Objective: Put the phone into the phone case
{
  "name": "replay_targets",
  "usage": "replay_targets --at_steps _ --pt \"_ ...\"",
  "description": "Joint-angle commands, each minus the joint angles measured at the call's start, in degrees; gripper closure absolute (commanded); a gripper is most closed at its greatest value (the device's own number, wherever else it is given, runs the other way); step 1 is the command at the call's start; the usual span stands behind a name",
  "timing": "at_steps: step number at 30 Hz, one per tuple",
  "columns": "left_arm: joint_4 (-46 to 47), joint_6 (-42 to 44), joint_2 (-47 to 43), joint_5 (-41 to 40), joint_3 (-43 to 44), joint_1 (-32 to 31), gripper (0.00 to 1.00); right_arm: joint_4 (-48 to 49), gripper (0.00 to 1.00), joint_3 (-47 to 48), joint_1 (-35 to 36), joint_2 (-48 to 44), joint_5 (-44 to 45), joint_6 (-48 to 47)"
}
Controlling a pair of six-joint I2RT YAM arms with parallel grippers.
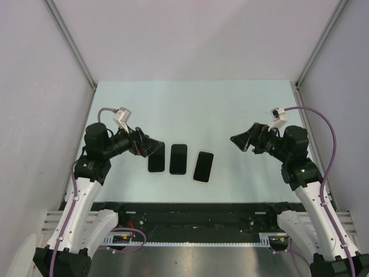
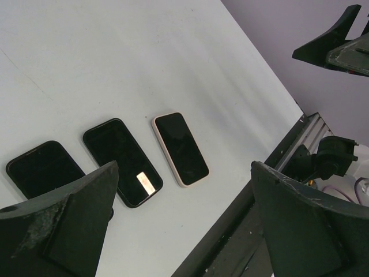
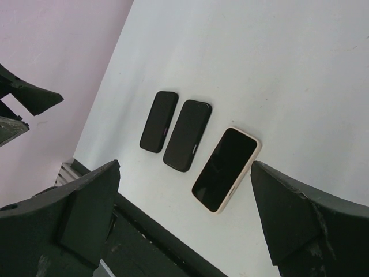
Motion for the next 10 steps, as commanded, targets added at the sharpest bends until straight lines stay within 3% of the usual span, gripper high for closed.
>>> replay_targets --at_steps 1,10 --pt "1.5 -0.1 -0.1 2.1 0.4 -0.3 0.00 1.5 0.00 2.2 -0.3 -2.0 1.9 -1.1" --pt "1.3 0.2 -0.1 1.6 0.4 -0.3 0.00 -0.2 0.00 2.3 -0.4 -3.0 3.9 -1.5"
